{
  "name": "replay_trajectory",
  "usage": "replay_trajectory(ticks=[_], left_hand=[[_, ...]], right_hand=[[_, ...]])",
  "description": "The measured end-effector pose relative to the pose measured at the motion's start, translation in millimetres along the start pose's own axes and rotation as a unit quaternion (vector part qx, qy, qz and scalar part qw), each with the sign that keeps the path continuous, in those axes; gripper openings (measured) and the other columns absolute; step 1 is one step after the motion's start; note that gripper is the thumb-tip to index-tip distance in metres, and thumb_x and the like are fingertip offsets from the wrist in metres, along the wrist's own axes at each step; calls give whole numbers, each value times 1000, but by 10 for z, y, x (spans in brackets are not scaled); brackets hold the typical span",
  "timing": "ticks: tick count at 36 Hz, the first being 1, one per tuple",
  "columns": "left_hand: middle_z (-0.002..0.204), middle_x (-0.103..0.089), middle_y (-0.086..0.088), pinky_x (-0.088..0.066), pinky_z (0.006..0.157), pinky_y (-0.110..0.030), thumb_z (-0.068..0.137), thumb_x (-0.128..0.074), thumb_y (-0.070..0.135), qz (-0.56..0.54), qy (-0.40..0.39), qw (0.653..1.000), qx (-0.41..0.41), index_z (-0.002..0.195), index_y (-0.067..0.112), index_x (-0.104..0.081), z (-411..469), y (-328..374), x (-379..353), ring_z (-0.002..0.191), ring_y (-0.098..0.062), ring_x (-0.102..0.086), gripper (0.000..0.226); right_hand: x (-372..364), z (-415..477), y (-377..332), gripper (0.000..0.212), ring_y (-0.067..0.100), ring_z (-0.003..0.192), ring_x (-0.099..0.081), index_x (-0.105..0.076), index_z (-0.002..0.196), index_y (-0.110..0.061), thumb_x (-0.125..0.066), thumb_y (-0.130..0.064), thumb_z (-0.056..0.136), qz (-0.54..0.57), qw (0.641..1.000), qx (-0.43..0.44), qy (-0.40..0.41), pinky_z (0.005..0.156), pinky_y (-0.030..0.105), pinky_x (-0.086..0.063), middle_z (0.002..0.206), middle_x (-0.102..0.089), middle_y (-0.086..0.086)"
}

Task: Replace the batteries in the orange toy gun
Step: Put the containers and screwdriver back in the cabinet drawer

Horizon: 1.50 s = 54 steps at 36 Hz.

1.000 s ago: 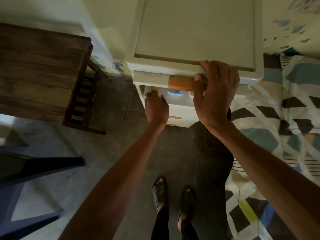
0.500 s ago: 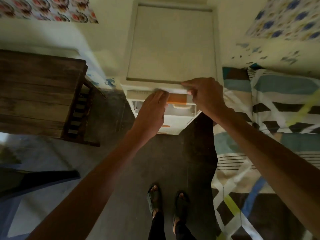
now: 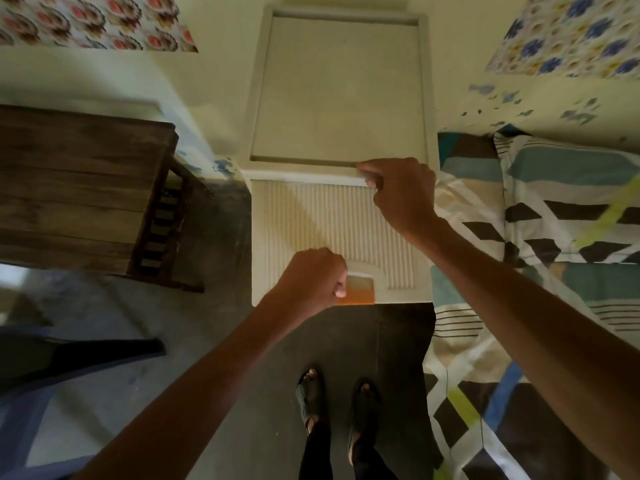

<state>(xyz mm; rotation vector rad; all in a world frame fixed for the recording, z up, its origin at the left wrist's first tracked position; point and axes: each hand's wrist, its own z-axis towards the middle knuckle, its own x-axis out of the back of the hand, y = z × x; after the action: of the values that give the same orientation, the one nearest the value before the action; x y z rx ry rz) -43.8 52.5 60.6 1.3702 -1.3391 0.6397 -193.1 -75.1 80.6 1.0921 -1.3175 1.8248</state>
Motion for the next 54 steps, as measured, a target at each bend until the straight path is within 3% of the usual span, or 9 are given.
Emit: replay_trajectory(ticks=[6,10,13,18,24,27,38,44,54], left_hand=[[103,-70,-7,-50,85,-33,88,-66,17,127,-37,991,-18,108,11,-67,113,-91,-330,95,-24,-68,21],[103,-71,-11,-54,80,-36,90,-55,3,180,-37,983,-7,107,4,-67,385,-244,-533,91,-26,-70,20],[127,-60,-21,-59,76,-37,94,-50,-1,215,-2,977,10,125,-5,-56,635,-396,-686,89,-26,-71,32],[133,-54,-23,-54,87,-33,95,-50,4,245,27,969,30,127,-4,-56,1011,-494,-729,108,-28,-65,33],[123,-62,-17,-51,92,-32,90,-60,5,243,-3,968,63,120,-2,-62,1083,-540,-790,108,-26,-64,31],[130,-57,-18,-48,98,-35,90,-61,5,237,13,969,69,127,-3,-57,1072,-625,-884,118,-30,-59,38],[151,-36,-17,-29,115,-51,82,-72,12,232,41,970,57,149,2,-27,812,-874,-1189,142,-27,-33,82],[159,-22,-11,-23,117,-54,78,-76,28,346,3,937,49,154,6,-12,863,-1022,-1181,146,-25,-25,102],[161,-16,-11,-14,120,-53,84,-71,18,257,8,965,38,154,8,-12,839,-994,-1155,149,-26,-15,93]], right_hand=[[-169,-160,42,47,10,107,-64,-64,123,-29,-61,0,85,6,997,46,68,85,31,-54,117,-69,-10],[-251,-213,128,51,19,118,-58,-56,133,-18,-70,-11,85,-34,991,112,69,95,35,-52,129,-62,0],[-337,-239,190,62,25,117,-54,-52,135,-10,-74,-4,77,-60,983,148,90,98,33,-49,128,-59,7],[-555,-267,291,84,30,129,-43,-37,145,-4,-75,2,70,-164,965,173,110,112,40,-35,138,-48,13],[-664,-157,386,47,31,119,-55,-43,142,-4,-42,-3,96,-258,918,230,194,107,41,-39,131,-57,15],[-716,-93,417,39,27,111,-60,-53,137,-7,-48,-7,98,-281,894,253,241,100,39,-45,124,-62,11],[-763,-59,453,44,29,115,-54,-46,138,-6,-53,-11,95,-273,896,250,244,100,41,-42,126,-58,13],[-737,-14,463,39,27,110,-58,-50,135,-8,-53,-18,98,-276,889,266,251,95,39,-43,122,-62,12],[-696,-31,389,39,25,108,-56,-51,135,-10,-52,-12,96,-282,894,255,239,90,38,-44,120,-61,9]])
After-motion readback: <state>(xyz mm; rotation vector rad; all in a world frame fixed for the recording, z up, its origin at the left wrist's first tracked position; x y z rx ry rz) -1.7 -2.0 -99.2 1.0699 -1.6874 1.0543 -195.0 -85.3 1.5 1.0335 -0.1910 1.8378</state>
